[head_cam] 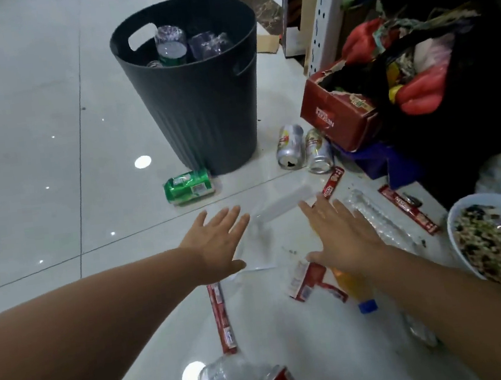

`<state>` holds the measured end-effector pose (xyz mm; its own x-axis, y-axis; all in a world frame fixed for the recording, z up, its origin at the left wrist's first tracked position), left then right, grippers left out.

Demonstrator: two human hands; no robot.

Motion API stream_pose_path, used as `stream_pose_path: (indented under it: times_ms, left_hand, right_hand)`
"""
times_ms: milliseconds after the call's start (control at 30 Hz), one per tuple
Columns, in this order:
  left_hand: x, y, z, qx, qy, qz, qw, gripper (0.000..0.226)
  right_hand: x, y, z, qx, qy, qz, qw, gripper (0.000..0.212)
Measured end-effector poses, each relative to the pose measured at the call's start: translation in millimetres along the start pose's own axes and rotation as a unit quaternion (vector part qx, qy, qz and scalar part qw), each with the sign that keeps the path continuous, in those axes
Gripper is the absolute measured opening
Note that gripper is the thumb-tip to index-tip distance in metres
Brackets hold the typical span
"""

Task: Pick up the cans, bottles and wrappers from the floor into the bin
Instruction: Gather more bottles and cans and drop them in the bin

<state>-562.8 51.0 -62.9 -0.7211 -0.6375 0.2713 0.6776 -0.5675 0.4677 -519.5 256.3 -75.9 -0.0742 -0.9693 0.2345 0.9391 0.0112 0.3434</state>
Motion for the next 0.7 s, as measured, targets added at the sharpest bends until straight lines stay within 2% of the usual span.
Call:
stream_pose_path:
  times_ms: [200,267,333,400,467,533,600,700]
  left_hand:
    - [-34.8,-30.6,-35.5,0.039,0.024,-0.029,0.999,0.091]
    - [-46.2,-35.5,-33.8,0.010,0.025,-0.049,0.998,0.090]
    - [-63.0,-29.5,-26.4,-0.049,0.042,-0.105,0.992,0.084]
    - [-91.2,-8.8,-22.9,-0.064,0.092,-0.218,0.970,0.078]
    - [-128.9,22.2,-25.2,-0.028,0.107,-0.366,0.924,0.074]
    - [-163.8,50.2,-33.2,0.011,0.084,-0.474,0.876,0.069]
    - [-187.4,66.2,-40.9,0.027,0.066,-0.522,0.850,0.061]
    - [-198.4,75.3,-52.8,0.027,0.026,-0.540,0.841,0.055]
  right_hand:
    - [-49.6,18.6,-41.9,-0.031,-0.028,-0.093,0.995,0.115]
    - [-59.4,23.0,-52.7,-0.042,-0.039,-0.108,0.992,0.116]
    - [-64.7,25.8,-59.5,-0.054,-0.061,-0.118,0.990,0.119]
    - [-65.8,29.2,-67.5,-0.046,-0.091,-0.127,0.987,0.122]
    - [-63.9,32.5,-75.6,-0.030,-0.103,-0.124,0.986,0.123]
    - [-62.5,35.1,-79.3,-0.024,-0.105,-0.127,0.986,0.123]
    - [-60.4,37.2,-79.8,-0.022,-0.109,-0.130,0.985,0.122]
    - [-58.2,40.7,-78.0,-0.022,-0.111,-0.125,0.986,0.120]
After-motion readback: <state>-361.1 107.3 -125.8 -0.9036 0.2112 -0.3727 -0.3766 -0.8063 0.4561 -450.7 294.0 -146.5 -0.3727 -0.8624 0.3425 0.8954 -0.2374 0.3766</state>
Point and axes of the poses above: each hand's wrist, its own y-axis away from the middle knuckle, its own z-axis out of the back of the hand, x = y × z, the point moved 6 cm from there along -y, towards the middle knuckle, and after that the axes turned 10 degrees about -y, right-handed, at the moved point
